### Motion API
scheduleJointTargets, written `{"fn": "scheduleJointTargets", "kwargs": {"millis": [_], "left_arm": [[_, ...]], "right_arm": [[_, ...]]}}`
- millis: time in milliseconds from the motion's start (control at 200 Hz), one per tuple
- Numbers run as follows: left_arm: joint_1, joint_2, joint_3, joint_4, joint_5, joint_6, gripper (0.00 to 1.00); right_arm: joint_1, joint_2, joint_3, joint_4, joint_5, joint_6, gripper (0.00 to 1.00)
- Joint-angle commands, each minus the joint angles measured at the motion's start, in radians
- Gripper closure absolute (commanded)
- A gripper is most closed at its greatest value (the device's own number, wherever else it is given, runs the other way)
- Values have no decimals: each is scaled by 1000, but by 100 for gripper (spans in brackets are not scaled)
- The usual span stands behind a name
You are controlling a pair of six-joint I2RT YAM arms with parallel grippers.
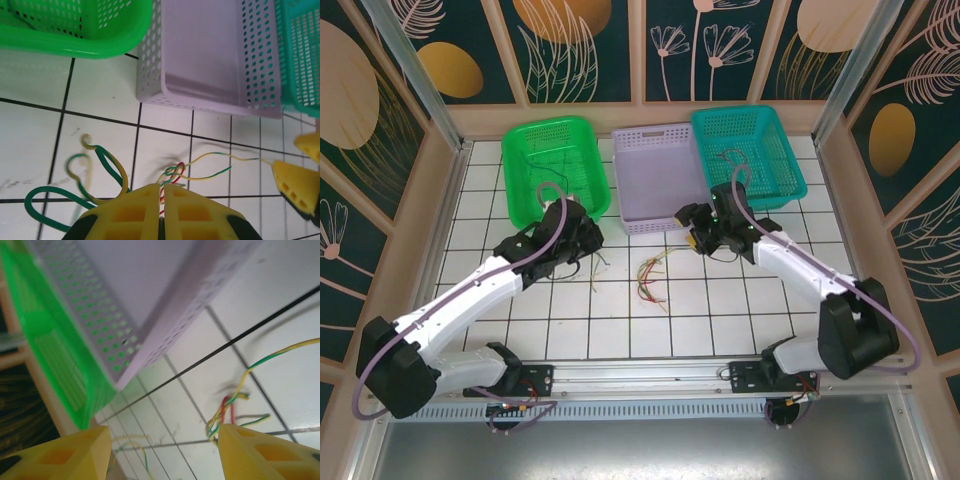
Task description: Untangle the cables
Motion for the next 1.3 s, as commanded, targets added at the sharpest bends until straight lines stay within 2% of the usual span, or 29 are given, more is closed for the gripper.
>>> {"fn": "scheduleJointTargets", "kwargs": {"millis": [0,105,260,535,681,796,961,1106,1296], "left_arm": [[5,40,30,42,30,-146,100],[5,59,63,56,46,-217,100],[6,76,65,77,73,-277,100],[6,89,54,111,111,-303,100],[6,91,60,107,104,-304,100],[6,87,54,109,103,-310,100],[4,80,42,139,106,-336,100],[6,88,24,161,116,-346,100],[5,91,3,186,123,-353,100]], "right_arm": [[68,-56,7,-9,-79,-192,42],[164,-44,-7,66,-217,-262,43],[293,48,50,96,-272,-341,43],[314,115,56,265,-303,-217,43],[308,98,37,249,-278,-152,46],[266,31,-57,334,-288,-9,47],[187,-50,-201,523,-333,345,44],[203,-38,-231,691,-332,568,42],[234,19,-248,902,-293,756,45]]}}
